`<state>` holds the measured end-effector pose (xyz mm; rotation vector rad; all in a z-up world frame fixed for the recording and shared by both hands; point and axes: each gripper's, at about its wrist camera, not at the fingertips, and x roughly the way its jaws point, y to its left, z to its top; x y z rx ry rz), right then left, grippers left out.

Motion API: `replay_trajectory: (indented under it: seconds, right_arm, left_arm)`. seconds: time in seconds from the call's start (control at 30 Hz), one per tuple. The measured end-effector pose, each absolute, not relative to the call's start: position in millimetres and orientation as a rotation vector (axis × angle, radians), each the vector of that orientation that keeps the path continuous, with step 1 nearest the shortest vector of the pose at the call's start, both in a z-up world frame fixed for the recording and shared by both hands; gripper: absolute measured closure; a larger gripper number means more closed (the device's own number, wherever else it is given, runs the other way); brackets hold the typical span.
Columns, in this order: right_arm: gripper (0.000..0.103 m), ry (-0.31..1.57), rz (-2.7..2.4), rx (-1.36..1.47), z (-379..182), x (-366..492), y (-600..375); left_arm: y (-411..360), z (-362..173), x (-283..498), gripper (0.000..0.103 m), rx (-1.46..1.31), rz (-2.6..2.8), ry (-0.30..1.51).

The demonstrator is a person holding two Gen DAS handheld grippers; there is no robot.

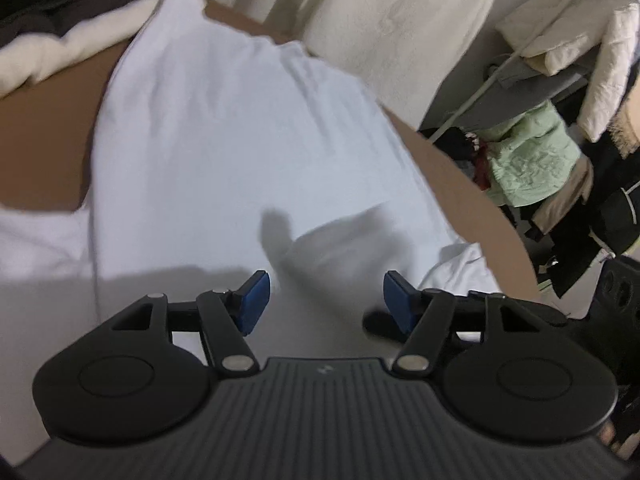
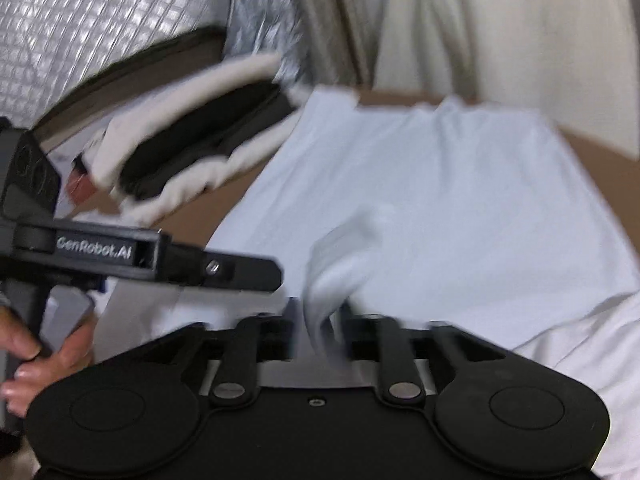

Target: Fold clothes

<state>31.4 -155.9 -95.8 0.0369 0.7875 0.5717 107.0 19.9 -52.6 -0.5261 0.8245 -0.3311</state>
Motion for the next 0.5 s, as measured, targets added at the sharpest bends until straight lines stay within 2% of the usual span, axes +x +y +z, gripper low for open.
replay_trajectory:
  seconds: [0.2, 0.27, 0.43, 0.5]
  right_arm:
    - [0.057, 0.956, 0.544, -0.067, -69.5, 23.0, -197.7]
    - [0.054, 0.936, 0.466, -0.05, -56.5, 17.5, -235.6]
    - [0.053, 0.931, 0.181, -0.075, -52.3, 17.3, -338.7]
    - [0.053, 0.949, 0.099, -0.052, -58.6, 19.0, -373.8]
  left_arm:
    - [17.4, -60.9, 96.0, 0.039, -0.458, -0.313, 0.856]
    - [12.5, -61.7, 98.8, 0.033, -0.448, -0.321, 0.864]
    - [6.0, -69.6, 116.1, 0.022, -0.411, -0.237, 0.874]
    - [3.9, -73.6, 123.9, 0.027, -0.395, -0.215, 0.845]
